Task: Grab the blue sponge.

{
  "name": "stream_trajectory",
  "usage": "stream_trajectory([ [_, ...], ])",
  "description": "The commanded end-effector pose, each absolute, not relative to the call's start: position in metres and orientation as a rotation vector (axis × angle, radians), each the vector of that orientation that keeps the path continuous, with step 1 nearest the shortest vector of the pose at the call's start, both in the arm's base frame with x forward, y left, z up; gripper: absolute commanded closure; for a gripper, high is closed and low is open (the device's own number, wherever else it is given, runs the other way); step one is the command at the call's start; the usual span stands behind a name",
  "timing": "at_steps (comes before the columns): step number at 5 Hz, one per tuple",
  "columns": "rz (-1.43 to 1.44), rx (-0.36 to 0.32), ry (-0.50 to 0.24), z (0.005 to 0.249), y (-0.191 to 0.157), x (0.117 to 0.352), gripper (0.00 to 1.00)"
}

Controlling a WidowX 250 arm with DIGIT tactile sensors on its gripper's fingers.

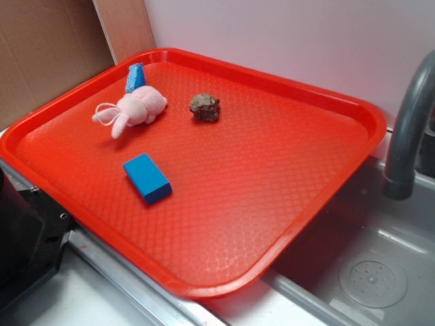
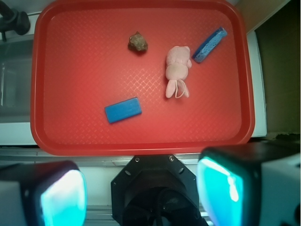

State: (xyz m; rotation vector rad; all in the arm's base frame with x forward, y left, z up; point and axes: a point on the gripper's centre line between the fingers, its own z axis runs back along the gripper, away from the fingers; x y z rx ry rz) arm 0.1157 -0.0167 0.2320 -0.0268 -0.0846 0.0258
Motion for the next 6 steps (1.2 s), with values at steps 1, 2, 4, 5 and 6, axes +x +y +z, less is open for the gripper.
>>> stream_trajectory([
  [1, 0.379, 0.060, -0.147, 0.178, 0.053, 0.186, 0.00],
  [2, 0.631, 0.042, -0.234, 0.140, 0.081, 0.227, 0.00],
  [4, 0.848, 0.064, -0.238, 0.113, 0.109, 0.240, 0.00],
  [5, 0.848, 0.064, -0.238, 0.113, 0.109, 0.240, 0.00],
  [6, 0.718, 0.035, -0.181, 0.078, 0.123, 0.254, 0.00],
])
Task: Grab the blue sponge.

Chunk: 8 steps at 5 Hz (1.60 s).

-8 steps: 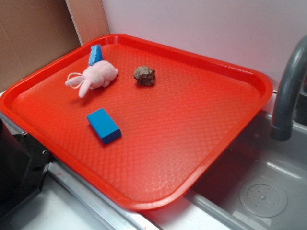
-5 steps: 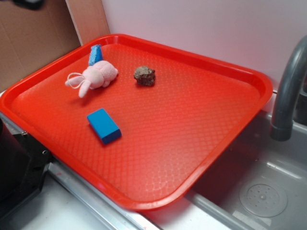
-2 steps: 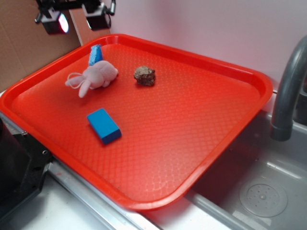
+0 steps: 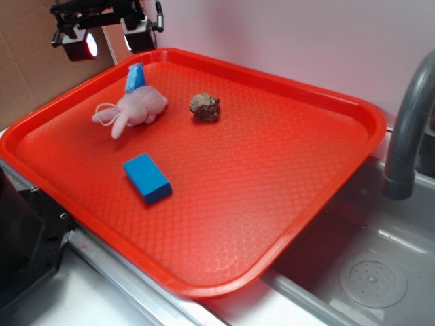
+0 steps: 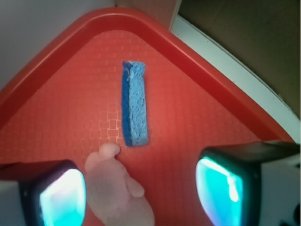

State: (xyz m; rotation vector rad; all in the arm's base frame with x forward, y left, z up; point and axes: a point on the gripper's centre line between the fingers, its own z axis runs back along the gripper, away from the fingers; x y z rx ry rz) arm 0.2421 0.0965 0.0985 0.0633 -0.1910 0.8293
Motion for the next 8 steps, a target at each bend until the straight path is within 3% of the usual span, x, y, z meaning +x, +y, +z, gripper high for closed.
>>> stream_trajectory([
  [1, 0.742, 0.041, -0.166, 0.056, 0.143, 0.276, 0.00],
  [2, 0.728, 0.035, -0.146, 0.040, 0.152, 0.302, 0.00],
  [3, 0.767, 0.047, -0.128, 0.031, 0.155, 0.302, 1.00],
  [5, 0.809, 0.006, -0.131, 0.069, 0.137, 0.277, 1.00],
  [6, 0.693, 0.000, -0.198, 0.115, 0.104, 0.237, 1.00],
  [7, 0.495, -0.041, -0.226, 0.150, 0.086, 0.218, 1.00],
  [8, 0.358, -0.054, -0.203, 0.161, 0.069, 0.214, 1.00],
])
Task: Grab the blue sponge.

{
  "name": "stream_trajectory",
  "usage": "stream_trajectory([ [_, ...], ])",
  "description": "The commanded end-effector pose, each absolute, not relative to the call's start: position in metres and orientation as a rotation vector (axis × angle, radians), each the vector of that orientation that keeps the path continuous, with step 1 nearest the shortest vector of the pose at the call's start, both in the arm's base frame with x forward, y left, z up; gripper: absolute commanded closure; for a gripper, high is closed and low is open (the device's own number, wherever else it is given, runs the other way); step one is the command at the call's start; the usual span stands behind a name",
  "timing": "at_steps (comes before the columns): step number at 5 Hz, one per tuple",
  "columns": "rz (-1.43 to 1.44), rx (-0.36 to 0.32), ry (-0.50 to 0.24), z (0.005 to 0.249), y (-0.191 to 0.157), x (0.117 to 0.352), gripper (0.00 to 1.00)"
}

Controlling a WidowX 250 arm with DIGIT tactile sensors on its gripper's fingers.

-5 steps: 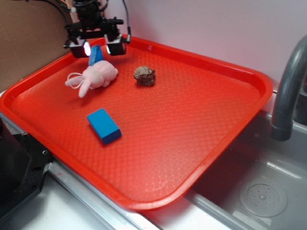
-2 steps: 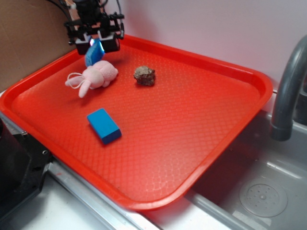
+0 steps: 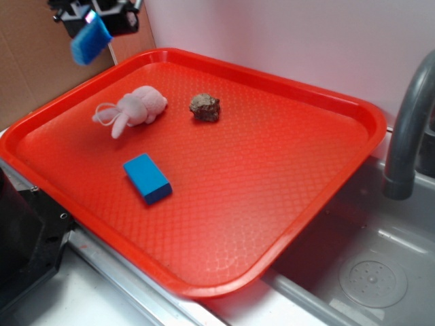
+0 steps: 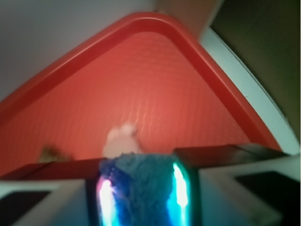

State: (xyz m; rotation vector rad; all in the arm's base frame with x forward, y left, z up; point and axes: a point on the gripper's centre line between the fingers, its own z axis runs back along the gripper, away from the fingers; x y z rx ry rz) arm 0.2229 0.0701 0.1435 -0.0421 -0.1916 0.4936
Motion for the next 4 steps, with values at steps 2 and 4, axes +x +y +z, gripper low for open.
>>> stream_trajectory([
  [2, 0.124, -0.010, -0.122, 0.182, 0.019, 0.207, 1.00],
  [4, -0.007, -0.032, -0.092, 0.181, 0.011, 0.176, 1.00],
])
